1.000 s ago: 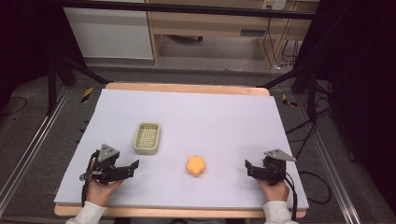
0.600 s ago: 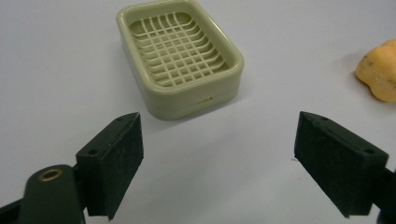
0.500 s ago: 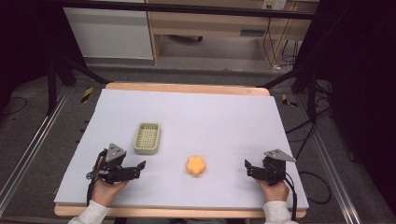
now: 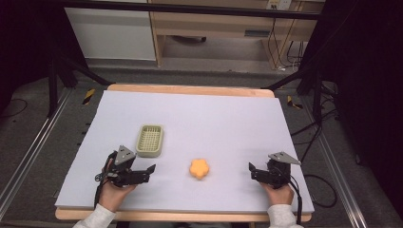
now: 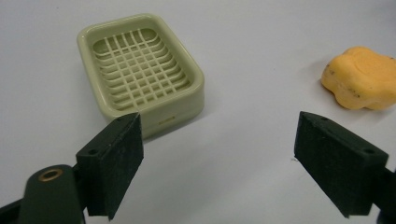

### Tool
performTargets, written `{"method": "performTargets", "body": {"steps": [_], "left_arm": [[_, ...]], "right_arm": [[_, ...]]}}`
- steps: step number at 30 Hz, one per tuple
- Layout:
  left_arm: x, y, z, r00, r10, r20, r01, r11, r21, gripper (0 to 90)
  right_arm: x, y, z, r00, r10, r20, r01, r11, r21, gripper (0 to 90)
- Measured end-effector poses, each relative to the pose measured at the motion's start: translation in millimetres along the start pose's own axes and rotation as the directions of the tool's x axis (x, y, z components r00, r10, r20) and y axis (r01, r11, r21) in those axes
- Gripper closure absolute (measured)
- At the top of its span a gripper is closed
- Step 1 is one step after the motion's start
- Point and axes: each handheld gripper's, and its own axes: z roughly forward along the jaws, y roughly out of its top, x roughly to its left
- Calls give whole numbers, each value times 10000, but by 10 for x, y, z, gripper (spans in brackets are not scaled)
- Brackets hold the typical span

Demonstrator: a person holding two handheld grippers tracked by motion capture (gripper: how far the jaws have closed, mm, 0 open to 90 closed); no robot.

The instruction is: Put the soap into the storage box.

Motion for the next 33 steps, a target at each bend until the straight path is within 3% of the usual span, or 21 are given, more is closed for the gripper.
{"method": "performTargets", "body": {"steps": [14,21,33], "left_arm": [[-122,76,35,9992,361,177,-360,9993,-24,152],[-197,179,70,9974,645,329,-644,9979,-31,151],[-344,381,169,9951,773,623,-773,9970,-31,145]], "right_arm": [[2,-4,4,9999,-112,-21,112,9999,-8,90],[-4,-6,-9,9999,-130,12,130,9999,-57,90],[-7,-9,-18,10000,-68,51,69,9999,-74,91]]}}
